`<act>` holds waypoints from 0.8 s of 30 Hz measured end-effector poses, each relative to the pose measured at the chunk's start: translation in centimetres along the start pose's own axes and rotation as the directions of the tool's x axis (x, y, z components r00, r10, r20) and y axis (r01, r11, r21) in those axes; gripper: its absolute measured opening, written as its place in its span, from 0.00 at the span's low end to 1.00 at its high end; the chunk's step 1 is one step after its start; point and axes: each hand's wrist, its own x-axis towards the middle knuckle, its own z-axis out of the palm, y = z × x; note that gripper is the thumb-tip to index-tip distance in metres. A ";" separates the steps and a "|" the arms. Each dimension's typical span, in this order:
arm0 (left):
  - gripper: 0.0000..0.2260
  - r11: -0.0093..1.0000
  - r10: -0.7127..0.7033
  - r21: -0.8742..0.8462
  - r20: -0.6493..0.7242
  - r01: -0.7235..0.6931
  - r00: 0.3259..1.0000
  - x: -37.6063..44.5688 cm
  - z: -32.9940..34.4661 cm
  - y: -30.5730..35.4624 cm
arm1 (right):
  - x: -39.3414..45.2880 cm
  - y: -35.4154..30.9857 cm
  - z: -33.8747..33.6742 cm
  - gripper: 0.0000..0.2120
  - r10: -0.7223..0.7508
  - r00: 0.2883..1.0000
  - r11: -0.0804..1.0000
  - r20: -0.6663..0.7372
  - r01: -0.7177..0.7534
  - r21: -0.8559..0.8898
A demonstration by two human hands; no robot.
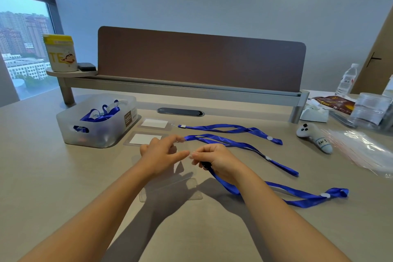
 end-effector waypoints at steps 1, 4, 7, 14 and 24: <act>0.18 1.000 -0.013 0.001 0.001 0.013 1.000 0.1 0.0 -0.1 | 0.0 -0.1 0.0 0.06 0.006 1.000 1.000 0.006 -0.006 -0.001; 0.17 1.000 -0.022 -0.013 0.012 0.023 1.000 0.3 -0.1 -0.3 | 0.1 -0.1 0.0 0.08 0.027 0.999 1.000 0.023 -0.026 -0.005; 0.16 1.000 -0.020 -0.005 0.017 0.020 1.000 0.4 -0.2 -0.4 | 0.1 -0.2 0.1 0.08 0.022 0.999 0.999 0.029 -0.021 -0.029; 0.16 0.996 -0.049 0.078 0.006 0.048 0.999 0.6 -0.3 -0.5 | 0.4 -0.2 0.7 0.10 -0.037 0.999 0.987 -0.034 0.031 -0.158; 0.17 0.979 -0.074 0.190 0.007 0.071 0.997 1.0 -0.2 -0.3 | 0.8 0.5 1.5 0.10 -0.114 0.990 0.939 -0.078 0.082 -0.335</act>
